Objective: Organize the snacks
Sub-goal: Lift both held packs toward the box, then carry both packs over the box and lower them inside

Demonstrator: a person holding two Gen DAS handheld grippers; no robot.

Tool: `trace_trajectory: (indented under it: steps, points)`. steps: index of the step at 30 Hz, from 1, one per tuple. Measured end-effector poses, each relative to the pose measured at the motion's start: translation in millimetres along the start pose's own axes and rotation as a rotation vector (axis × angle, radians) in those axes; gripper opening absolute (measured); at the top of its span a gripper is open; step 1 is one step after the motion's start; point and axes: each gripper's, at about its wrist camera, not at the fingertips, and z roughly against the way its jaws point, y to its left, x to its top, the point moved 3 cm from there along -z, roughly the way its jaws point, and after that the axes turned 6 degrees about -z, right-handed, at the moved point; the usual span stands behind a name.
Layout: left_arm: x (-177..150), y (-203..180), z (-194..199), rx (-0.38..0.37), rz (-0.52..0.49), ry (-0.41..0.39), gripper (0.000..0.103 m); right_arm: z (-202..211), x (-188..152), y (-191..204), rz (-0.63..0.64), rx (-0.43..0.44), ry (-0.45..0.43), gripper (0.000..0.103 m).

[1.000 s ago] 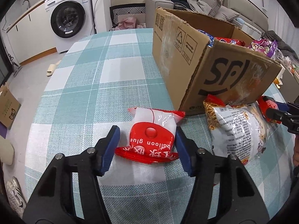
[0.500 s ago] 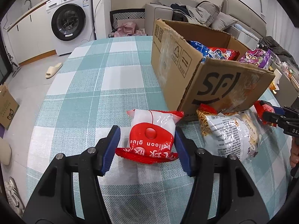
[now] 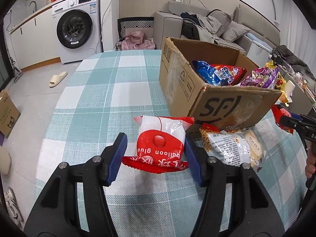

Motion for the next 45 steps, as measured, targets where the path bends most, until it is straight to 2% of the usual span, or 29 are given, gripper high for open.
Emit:
trace_trajectory:
  steps: [11, 25, 38, 45]
  points:
    - [12.6, -4.2, 36.3, 0.032, -0.010, -0.085, 0.056, 21.8, 7.9, 3.3, -0.017, 0.030, -0.063, 0.053]
    - [22.4, -12.8, 74.9, 0.014, -0.005, -0.168, 0.056, 50.3, 14.5, 12.6, -0.020, 0.060, -0.148, 0.053]
    - [31.3, -25.8, 85.5, 0.000, -0.024, -0.205, 0.056, 71.6, 20.0, 24.0, -0.006, 0.085, -0.205, 0.053]
    - [44.6, -35.0, 84.5, -0.041, -0.024, -0.226, 0.056, 75.1, 27.1, 36.1, 0.000, 0.120, -0.225, 0.053]
